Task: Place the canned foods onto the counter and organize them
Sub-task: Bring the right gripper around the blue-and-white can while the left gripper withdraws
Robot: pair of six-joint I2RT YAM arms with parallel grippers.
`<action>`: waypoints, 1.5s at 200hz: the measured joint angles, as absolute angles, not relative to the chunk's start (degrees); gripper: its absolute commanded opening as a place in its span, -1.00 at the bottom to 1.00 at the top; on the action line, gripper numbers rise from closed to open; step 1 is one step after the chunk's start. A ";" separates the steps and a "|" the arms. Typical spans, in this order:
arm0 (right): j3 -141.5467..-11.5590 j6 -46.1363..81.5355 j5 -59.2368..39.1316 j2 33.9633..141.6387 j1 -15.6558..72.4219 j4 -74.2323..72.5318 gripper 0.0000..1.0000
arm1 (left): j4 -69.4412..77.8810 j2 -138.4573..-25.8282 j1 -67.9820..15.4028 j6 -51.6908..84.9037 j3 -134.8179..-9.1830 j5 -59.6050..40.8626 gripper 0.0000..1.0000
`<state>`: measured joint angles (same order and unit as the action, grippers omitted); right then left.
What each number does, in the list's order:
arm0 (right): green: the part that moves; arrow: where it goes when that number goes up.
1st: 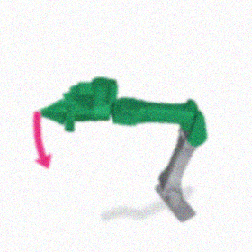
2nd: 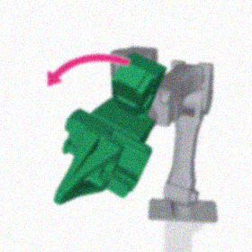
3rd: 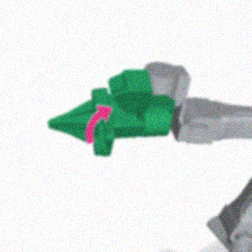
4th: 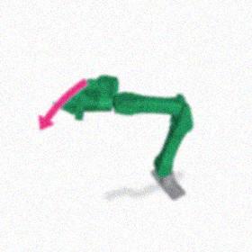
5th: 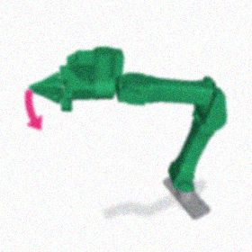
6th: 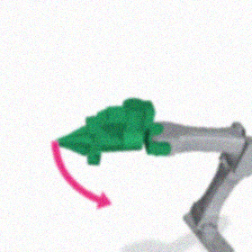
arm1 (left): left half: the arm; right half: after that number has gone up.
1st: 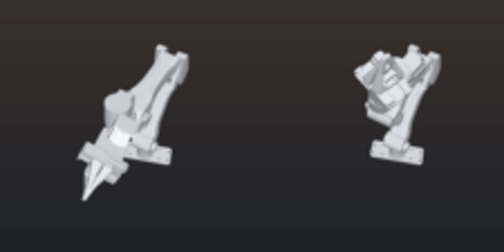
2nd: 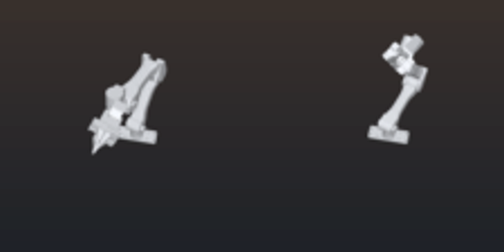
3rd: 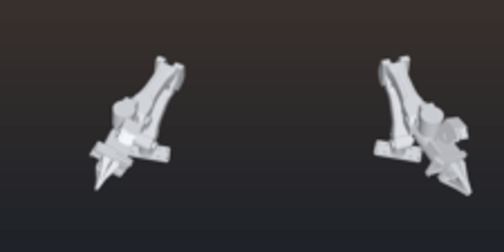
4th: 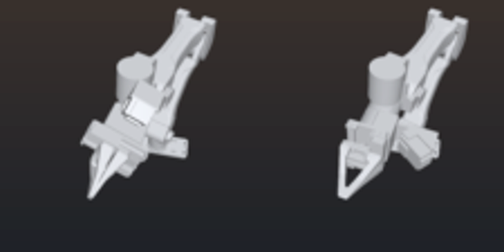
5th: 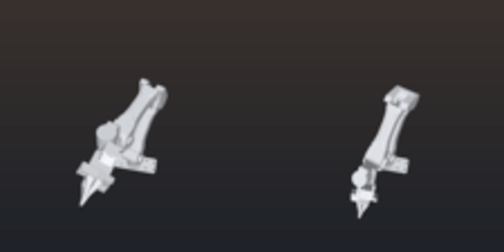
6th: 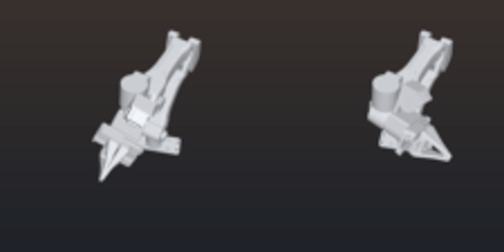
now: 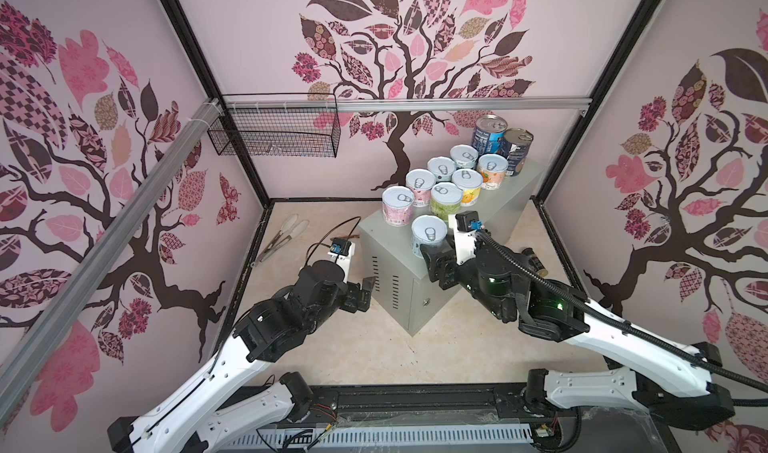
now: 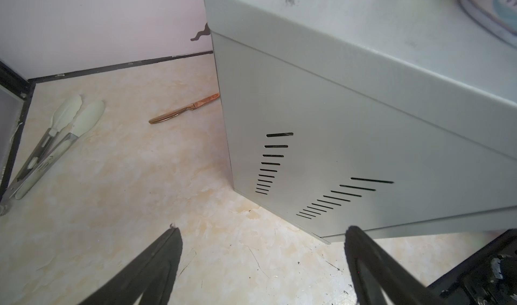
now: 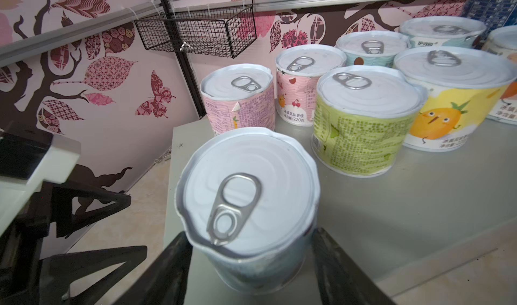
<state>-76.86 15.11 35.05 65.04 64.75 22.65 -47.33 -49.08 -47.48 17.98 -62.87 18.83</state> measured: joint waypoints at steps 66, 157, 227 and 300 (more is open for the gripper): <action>-77.71 14.94 35.94 67.46 61.91 22.31 0.32 | -45.91 -48.40 -46.68 18.02 -62.06 16.78 0.88; -77.71 14.94 32.67 69.41 58.54 20.97 0.32 | -45.50 -48.14 -45.21 18.02 -61.28 15.64 0.89; -77.73 14.57 30.61 70.54 57.60 20.29 0.50 | -45.47 -48.12 -44.86 18.02 -61.14 15.35 0.89; -77.73 13.76 30.09 68.86 57.60 20.86 0.80 | -45.80 -46.78 -44.86 19.00 -61.49 18.11 0.95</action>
